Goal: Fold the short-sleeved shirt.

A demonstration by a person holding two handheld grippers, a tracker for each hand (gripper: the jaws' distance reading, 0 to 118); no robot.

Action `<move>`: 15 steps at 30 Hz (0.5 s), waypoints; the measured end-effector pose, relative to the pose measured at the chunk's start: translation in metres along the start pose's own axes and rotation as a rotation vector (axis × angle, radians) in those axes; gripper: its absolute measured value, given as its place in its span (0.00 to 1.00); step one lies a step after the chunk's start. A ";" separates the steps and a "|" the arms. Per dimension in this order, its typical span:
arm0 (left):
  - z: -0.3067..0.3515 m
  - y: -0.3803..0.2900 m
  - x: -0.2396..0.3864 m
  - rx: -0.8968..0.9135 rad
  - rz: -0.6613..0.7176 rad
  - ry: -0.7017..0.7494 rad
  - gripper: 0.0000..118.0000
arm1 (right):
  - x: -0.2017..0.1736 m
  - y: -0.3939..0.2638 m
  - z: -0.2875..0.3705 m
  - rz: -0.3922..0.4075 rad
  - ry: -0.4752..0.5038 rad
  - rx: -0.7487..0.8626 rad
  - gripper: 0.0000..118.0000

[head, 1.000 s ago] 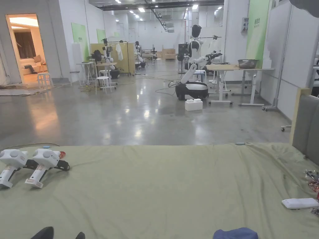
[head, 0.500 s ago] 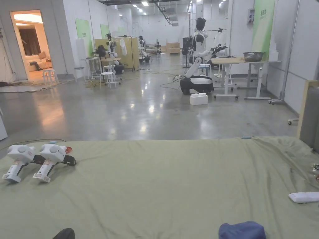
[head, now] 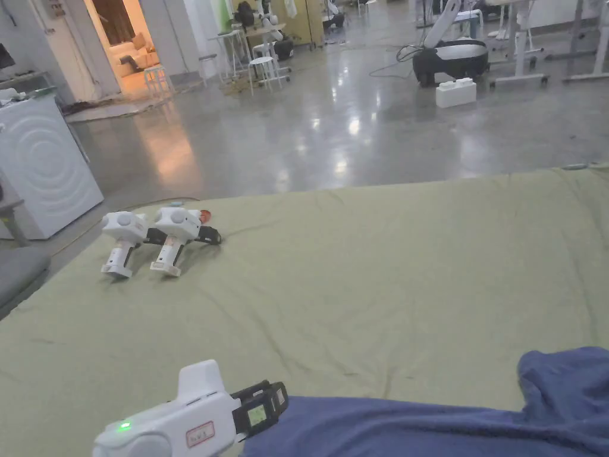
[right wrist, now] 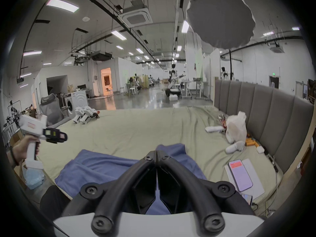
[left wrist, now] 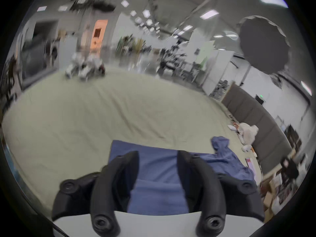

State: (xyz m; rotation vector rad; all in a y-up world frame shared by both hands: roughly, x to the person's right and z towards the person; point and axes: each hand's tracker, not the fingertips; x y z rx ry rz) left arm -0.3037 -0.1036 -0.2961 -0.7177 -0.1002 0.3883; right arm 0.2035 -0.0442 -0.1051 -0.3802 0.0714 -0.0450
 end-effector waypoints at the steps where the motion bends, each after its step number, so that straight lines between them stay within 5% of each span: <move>1: -0.029 0.006 -0.010 -0.047 -0.018 0.046 0.59 | 0.004 -0.004 -0.004 -0.013 -0.002 -0.029 0.00; 9: -0.133 0.013 -0.043 -0.195 -0.064 0.227 0.61 | 0.026 -0.030 -0.027 -0.043 -0.051 -0.166 0.00; 11: -0.136 0.007 -0.039 -0.215 -0.069 0.252 0.50 | 0.030 -0.037 -0.033 -0.061 -0.050 -0.198 0.00; 12: -0.140 0.005 -0.037 -0.226 -0.093 0.245 0.37 | 0.032 -0.040 -0.036 -0.064 -0.053 -0.211 0.00; 15: -0.144 -0.004 -0.025 -0.243 -0.200 0.292 0.24 | 0.034 -0.044 -0.042 -0.057 -0.057 -0.237 0.00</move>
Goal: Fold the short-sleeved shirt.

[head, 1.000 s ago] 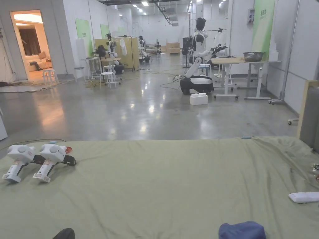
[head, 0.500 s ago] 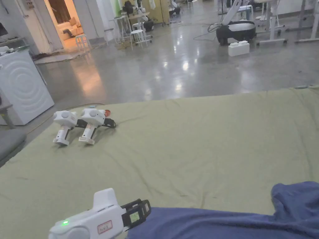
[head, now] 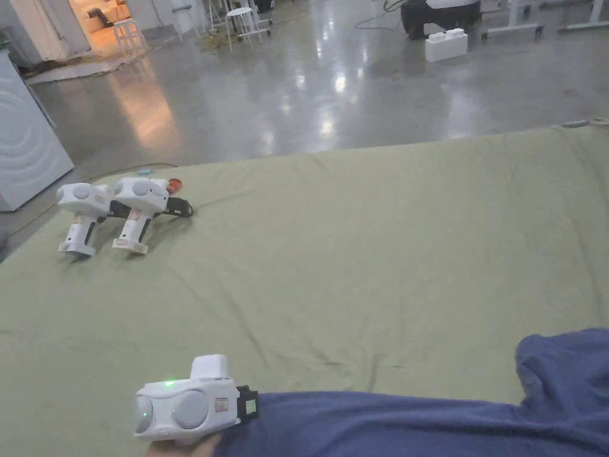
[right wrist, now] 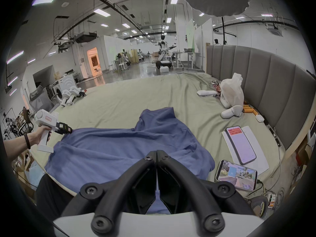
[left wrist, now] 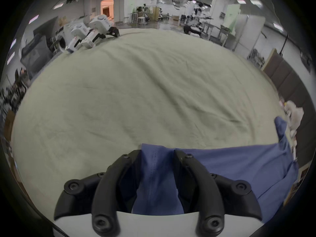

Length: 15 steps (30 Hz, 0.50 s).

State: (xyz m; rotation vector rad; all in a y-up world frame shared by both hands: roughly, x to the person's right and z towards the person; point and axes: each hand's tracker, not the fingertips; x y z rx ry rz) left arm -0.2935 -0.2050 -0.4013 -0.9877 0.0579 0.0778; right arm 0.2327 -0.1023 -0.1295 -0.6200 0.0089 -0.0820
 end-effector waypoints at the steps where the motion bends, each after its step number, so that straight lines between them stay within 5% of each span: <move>1: 0.000 0.001 0.003 0.001 -0.018 0.005 0.18 | 0.000 0.001 -0.002 0.001 0.000 -0.004 0.00; 5: -0.009 0.000 0.022 -0.042 -0.135 0.053 0.05 | 0.014 0.024 -0.032 -0.018 0.001 -0.013 0.01; 6: -0.013 -0.001 0.027 -0.048 -0.167 0.074 0.05 | 0.019 0.034 -0.044 -0.017 -0.017 -0.002 0.17; 9: -0.019 0.000 0.033 -0.071 -0.193 0.092 0.05 | 0.045 0.072 -0.107 -0.025 -0.036 -0.143 0.40; 10: -0.019 0.002 0.034 -0.084 -0.196 0.090 0.05 | 0.056 0.082 -0.135 -0.034 -0.020 -0.212 0.60; 11: -0.019 0.004 0.033 -0.090 -0.203 0.089 0.05 | 0.064 0.087 -0.154 -0.060 -0.023 -0.222 0.67; 15: -0.011 0.004 0.030 -0.099 -0.173 0.065 0.05 | 0.093 0.097 -0.249 -0.108 -0.051 -0.428 0.66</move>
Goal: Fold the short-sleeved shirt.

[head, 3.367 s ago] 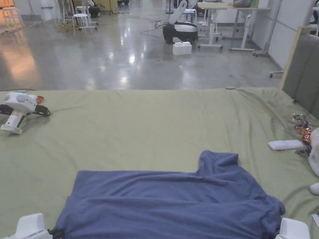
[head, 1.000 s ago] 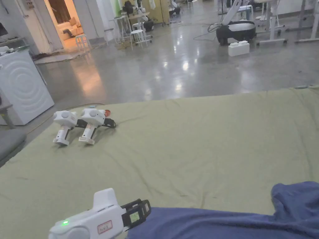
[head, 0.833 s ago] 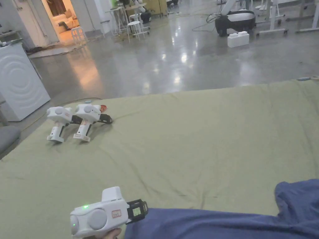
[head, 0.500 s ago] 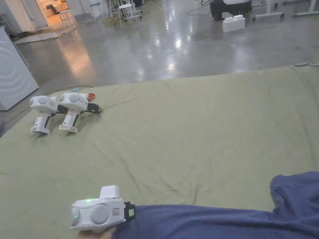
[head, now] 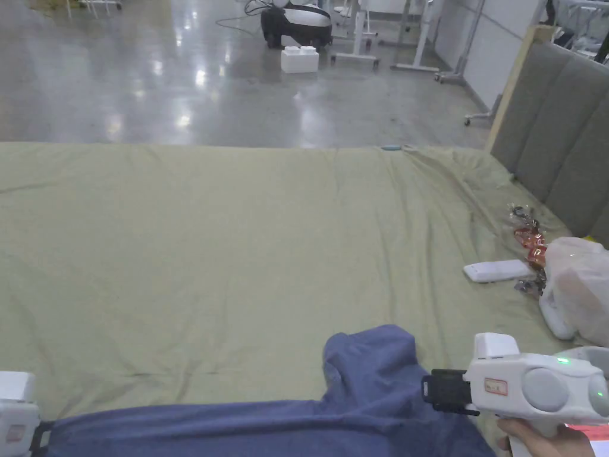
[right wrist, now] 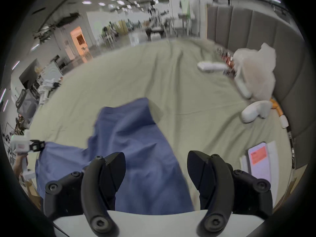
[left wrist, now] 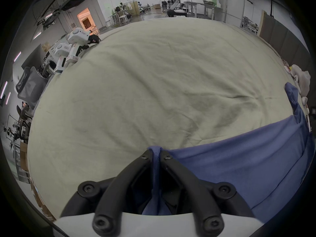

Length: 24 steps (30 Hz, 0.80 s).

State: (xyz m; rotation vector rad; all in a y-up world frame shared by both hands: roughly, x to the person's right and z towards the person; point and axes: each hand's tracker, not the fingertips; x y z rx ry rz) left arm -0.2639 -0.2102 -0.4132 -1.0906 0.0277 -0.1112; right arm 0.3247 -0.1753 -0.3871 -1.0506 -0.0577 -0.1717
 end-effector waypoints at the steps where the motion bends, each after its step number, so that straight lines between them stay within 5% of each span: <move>1: 0.002 -0.001 0.001 0.000 0.002 -0.004 0.05 | 0.004 0.007 -0.018 -0.022 -0.036 -0.059 0.66; 3: 0.004 0.000 0.001 -0.004 0.008 -0.009 0.05 | 0.006 0.012 -0.041 0.001 -0.141 -0.105 0.58; 5: 0.008 0.001 0.004 -0.008 0.009 -0.011 0.05 | 0.003 0.008 -0.044 -0.001 -0.106 -0.119 0.46; 7: 0.011 -0.001 0.007 -0.008 0.009 -0.008 0.05 | -0.008 0.002 -0.025 0.038 -0.090 -0.085 0.10; 8: 0.011 0.000 0.007 -0.007 0.009 -0.005 0.05 | -0.010 0.001 -0.024 0.042 -0.066 -0.091 0.00; 11: 0.029 0.001 0.000 0.010 0.043 -0.029 0.05 | -0.010 -0.004 -0.015 0.050 -0.083 -0.063 0.00; 14: 0.065 -0.015 -0.036 0.168 0.228 -0.170 0.04 | 0.000 -0.013 0.032 -0.040 0.009 0.067 0.00; 24: 0.206 -0.168 -0.070 0.323 0.255 -0.287 0.04 | 0.006 -0.156 0.185 0.047 0.046 0.254 0.00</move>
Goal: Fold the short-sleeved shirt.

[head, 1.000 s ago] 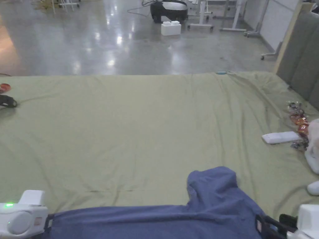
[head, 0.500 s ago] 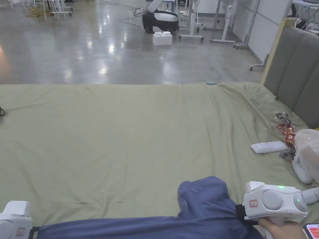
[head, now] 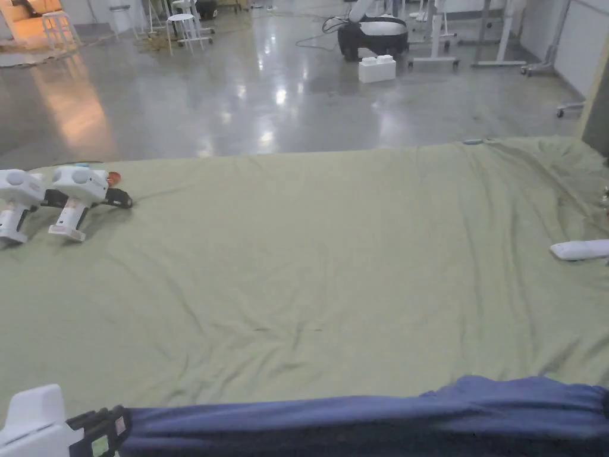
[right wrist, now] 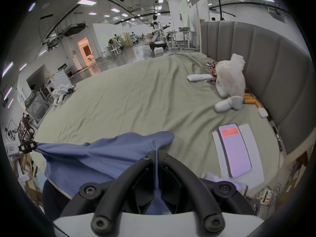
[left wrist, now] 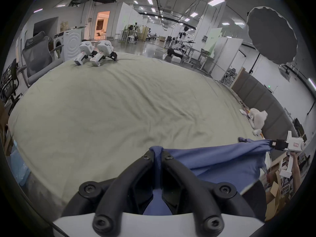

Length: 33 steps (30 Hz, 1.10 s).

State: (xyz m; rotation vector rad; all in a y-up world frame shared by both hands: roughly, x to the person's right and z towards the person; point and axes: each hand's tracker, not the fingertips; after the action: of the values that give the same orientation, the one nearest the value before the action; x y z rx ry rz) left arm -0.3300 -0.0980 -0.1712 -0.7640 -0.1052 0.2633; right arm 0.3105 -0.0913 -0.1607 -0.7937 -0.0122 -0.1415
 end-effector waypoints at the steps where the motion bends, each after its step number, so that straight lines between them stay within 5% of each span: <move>1: 0.008 -0.014 -0.002 -0.006 -0.007 0.012 0.04 | 0.000 -0.016 0.010 0.004 -0.010 0.002 0.00; 3: 0.012 -0.041 -0.009 -0.044 -0.011 0.019 0.04 | -0.001 -0.044 0.019 0.036 -0.045 -0.006 0.00; 9: -0.015 -0.089 -0.034 -0.119 0.009 0.047 0.04 | 0.000 -0.099 0.014 -0.047 -0.055 -0.091 0.00; 11: -0.021 -0.090 -0.038 -0.105 0.022 0.056 0.19 | 0.005 -0.109 0.003 -0.046 -0.053 -0.092 0.00; 13: -0.026 -0.091 -0.039 -0.103 0.023 0.087 0.61 | 0.005 -0.117 -0.003 -0.050 -0.067 -0.099 0.21; 15: -0.021 -0.088 -0.041 -0.071 0.004 0.115 0.75 | 0.012 -0.123 -0.010 -0.056 -0.095 -0.129 0.61; 19: 0.020 -0.066 -0.016 0.149 -0.097 0.147 0.75 | 0.010 -0.114 0.015 -0.061 -0.085 0.006 0.60; 25: 0.103 -0.021 0.067 0.498 -0.267 0.073 0.75 | -0.028 -0.060 0.075 0.095 -0.034 0.352 0.60; 29: 0.147 -0.009 0.115 0.769 -0.322 0.195 0.74 | -0.061 -0.031 0.115 0.104 0.020 0.544 0.60; 33: 0.173 -0.005 0.138 0.795 -0.388 0.093 0.64 | -0.087 -0.018 0.140 0.161 0.051 0.619 0.56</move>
State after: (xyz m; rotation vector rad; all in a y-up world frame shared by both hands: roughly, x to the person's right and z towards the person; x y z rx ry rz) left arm -0.2290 0.0516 -0.0439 0.0431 -0.0505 -0.1076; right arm 0.2278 0.0068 -0.0552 -0.1708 0.0541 -0.0007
